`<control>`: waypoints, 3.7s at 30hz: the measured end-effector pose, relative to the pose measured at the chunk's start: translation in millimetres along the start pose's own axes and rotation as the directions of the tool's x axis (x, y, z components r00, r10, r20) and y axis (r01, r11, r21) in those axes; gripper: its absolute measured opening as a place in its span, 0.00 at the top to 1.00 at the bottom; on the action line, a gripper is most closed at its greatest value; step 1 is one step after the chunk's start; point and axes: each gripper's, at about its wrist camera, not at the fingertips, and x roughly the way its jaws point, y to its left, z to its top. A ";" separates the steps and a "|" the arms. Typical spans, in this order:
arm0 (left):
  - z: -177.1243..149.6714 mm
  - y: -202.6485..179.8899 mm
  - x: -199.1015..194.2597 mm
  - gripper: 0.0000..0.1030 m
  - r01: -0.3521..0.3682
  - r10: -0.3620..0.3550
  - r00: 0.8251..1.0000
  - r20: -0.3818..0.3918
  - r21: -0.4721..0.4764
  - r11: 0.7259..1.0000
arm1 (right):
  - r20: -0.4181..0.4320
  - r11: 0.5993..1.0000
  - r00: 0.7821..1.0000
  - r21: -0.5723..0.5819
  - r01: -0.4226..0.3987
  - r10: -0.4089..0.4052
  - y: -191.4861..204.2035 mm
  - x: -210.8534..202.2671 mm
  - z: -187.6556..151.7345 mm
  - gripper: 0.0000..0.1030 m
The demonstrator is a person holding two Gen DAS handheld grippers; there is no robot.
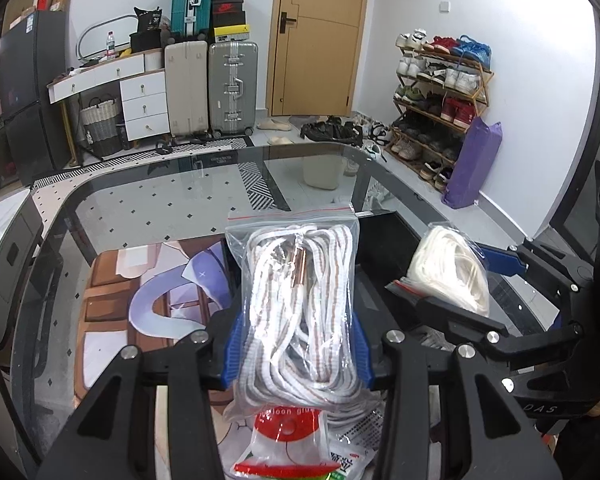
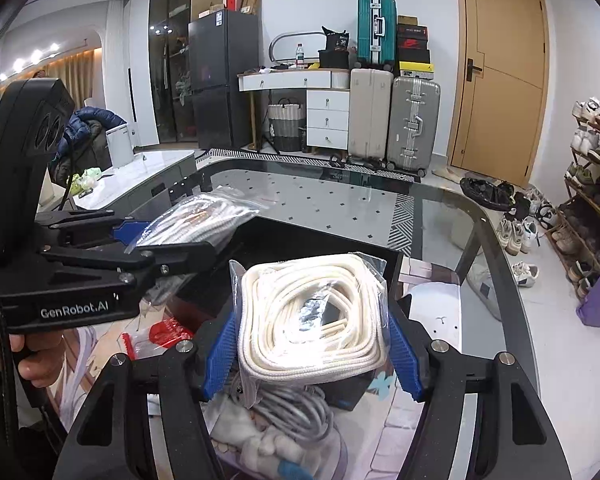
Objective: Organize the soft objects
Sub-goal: 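Lower both bags into the black box and open both tools, then withdraw both tools from the box back over the remaining items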
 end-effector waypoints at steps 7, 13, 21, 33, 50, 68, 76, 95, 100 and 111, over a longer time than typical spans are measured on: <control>8.8 0.2 15.2 0.58 -0.004 0.004 0.999 -0.036 0.022 1.000 | -0.028 1.000 1.000 -0.025 -0.012 0.011 -7.3 19.7 4.4 0.35; 11.0 -0.2 19.4 0.58 0.007 -0.004 0.997 -0.071 0.031 1.000 | -0.040 0.999 0.999 -0.034 -0.021 0.020 -13.6 31.8 10.5 0.35; 13.5 -0.7 32.1 0.58 0.017 -0.013 0.995 -0.104 0.040 0.999 | -0.051 0.999 0.998 -0.035 -0.027 0.025 -21.2 44.2 14.6 0.34; 8.9 -0.5 42.1 0.56 0.027 -0.021 0.993 -0.114 0.058 0.998 | -0.069 0.996 0.997 -0.086 -0.033 0.027 -20.1 55.4 14.2 0.32; 10.1 0.6 7.8 0.08 0.034 -0.032 0.999 -0.028 0.046 0.998 | -0.021 0.999 1.000 -0.050 0.015 -0.016 -30.3 21.6 10.0 0.04; -45.0 20.5 -51.2 0.00 -0.020 0.027 0.996 0.085 -0.079 0.997 | -0.038 0.983 0.997 0.166 0.072 -0.067 -25.8 -34.9 -59.6 0.01; -66.3 25.1 -61.8 0.00 -0.044 0.052 0.995 0.081 -0.097 0.994 | -0.086 0.978 0.993 0.185 0.094 -0.079 -10.6 -40.0 -74.1 0.01; -105.4 21.5 -54.2 0.00 -0.064 0.067 0.996 0.057 -0.043 0.997 | -0.130 0.965 0.987 0.232 0.123 -0.094 -4.8 -47.2 -97.2 0.01; -110.6 21.1 -46.2 0.00 -0.042 0.044 0.998 0.042 -0.044 0.998 | -0.148 0.963 0.985 0.241 0.122 -0.088 -6.0 -37.8 -102.7 0.01; -117.0 23.6 -38.9 0.00 -0.018 0.019 1.000 0.020 -0.064 0.998 | -0.179 0.965 0.983 0.245 0.096 -0.052 -10.5 -12.3 -97.5 0.01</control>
